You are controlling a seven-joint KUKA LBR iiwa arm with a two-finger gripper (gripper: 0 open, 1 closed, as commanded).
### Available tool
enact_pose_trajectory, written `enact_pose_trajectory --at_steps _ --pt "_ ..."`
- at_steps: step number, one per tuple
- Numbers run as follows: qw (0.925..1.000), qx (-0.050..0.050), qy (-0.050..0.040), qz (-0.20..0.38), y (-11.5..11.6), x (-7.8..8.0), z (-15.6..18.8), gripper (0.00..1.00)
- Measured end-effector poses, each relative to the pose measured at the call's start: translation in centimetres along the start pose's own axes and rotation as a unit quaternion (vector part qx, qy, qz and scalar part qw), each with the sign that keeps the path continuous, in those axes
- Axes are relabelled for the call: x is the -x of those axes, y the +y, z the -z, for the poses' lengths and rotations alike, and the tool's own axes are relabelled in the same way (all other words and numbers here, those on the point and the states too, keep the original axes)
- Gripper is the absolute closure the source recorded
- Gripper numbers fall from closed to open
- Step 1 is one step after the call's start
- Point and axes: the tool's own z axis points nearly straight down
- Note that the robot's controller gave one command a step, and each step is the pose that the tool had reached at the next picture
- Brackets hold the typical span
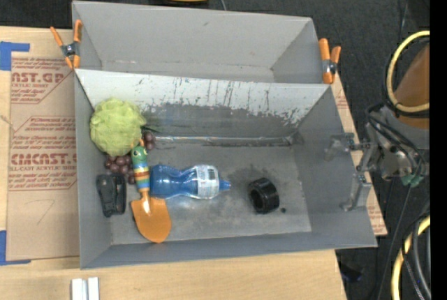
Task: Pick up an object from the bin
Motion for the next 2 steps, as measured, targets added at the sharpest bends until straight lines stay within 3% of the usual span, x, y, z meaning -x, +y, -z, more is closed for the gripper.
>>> enact_pose_trajectory --at_steps 1,2 --pt "1.0000 -0.001 -0.0041 0.001 0.1 0.2 0.4 0.00" --pt "0.9919 0.000 -0.0046 -0.127 6.4 0.1 -10.7 0.00"
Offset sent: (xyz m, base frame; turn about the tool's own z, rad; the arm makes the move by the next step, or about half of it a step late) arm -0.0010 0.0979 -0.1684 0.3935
